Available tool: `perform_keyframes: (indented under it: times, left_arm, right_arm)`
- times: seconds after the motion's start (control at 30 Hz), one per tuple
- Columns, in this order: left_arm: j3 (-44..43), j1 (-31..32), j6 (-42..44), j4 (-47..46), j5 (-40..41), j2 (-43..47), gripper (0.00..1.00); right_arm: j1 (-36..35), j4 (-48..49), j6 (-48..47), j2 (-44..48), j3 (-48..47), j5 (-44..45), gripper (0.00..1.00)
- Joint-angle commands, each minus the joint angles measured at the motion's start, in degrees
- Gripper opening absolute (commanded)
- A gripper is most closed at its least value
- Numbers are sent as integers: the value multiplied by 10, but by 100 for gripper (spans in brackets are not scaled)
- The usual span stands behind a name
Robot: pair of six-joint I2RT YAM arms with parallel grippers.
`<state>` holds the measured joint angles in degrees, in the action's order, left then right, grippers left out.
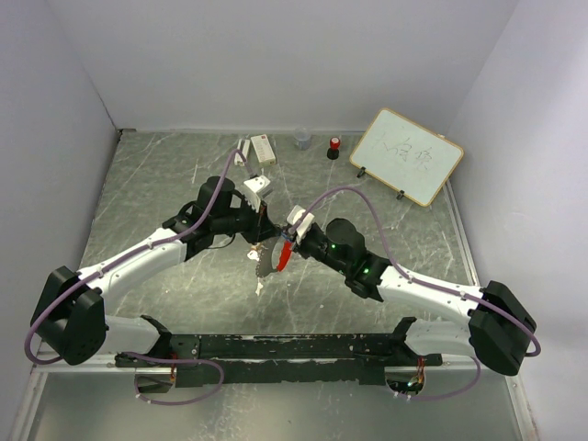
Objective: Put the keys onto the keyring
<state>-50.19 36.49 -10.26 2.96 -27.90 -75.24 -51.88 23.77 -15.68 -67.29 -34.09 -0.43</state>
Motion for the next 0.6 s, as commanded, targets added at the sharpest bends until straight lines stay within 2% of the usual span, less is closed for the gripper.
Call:
perform_keyframes:
  times: [0.0,0.57]
  left_arm:
    - [-17,7,3,-8,-21,3,7]
    - [-13,7,3,-10,-9,13,7]
  right_arm:
    - [-2,20,-1,-1,-16,6,0]
    - [-2,13,24,-2,-23,10,0]
